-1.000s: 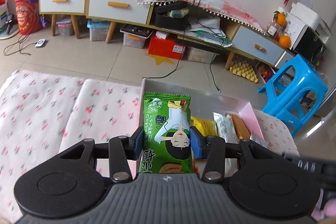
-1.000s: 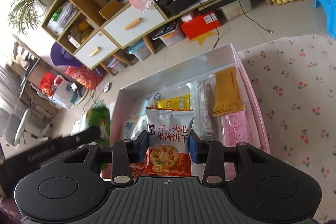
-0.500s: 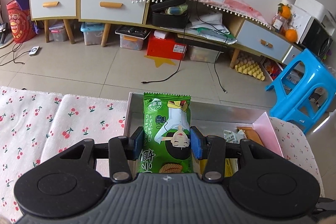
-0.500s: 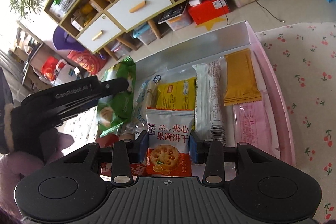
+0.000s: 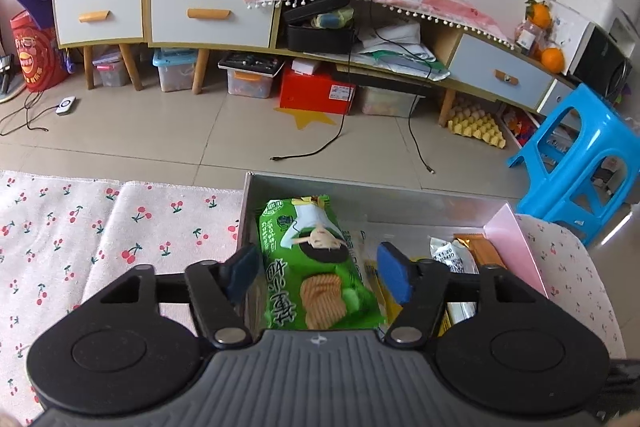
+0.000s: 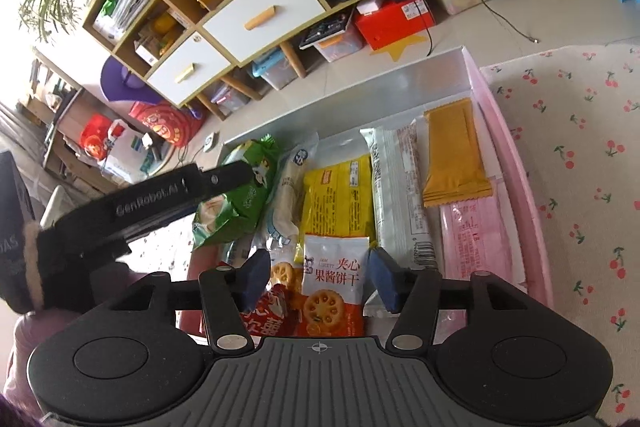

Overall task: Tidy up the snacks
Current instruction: 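Lower both snacks into the box and open both tools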

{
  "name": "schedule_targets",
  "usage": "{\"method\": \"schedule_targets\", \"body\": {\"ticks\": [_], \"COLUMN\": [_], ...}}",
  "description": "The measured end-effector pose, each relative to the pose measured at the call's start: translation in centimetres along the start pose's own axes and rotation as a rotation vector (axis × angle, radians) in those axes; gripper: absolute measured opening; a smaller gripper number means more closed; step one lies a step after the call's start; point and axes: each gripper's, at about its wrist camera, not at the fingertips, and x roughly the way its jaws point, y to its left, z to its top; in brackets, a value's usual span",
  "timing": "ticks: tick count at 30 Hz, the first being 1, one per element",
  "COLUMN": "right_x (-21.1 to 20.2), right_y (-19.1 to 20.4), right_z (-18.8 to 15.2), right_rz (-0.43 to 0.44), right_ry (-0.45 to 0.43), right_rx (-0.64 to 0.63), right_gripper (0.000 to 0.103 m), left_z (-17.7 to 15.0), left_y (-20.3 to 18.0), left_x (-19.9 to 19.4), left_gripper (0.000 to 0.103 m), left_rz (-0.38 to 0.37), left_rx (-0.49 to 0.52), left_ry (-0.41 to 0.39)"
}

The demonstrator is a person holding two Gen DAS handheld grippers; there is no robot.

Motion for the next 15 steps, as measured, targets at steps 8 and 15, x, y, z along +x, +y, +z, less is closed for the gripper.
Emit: {"method": "schedule_targets", "body": {"ticks": [8,15], "right_x": [-2.6,-5.2], "right_y": [0.8,1.7], "right_z": [0.0,-0.6], "right_rz": [-0.044,-0.076], "right_ry": [-0.016,-0.023], "right_rx": [-0.004,-0.017], "right_gripper": [0.066,0.071], "left_z": [-0.5,-1.8], "left_y": [-0.6,-0.7], "left_x": [-2.1,-4.2], "left_gripper": [0.077,0.085], "left_rz": [-0.008,-0.012], "left_rx": [0.008,0.013], "left_ry": [-0.004,0.014]}}
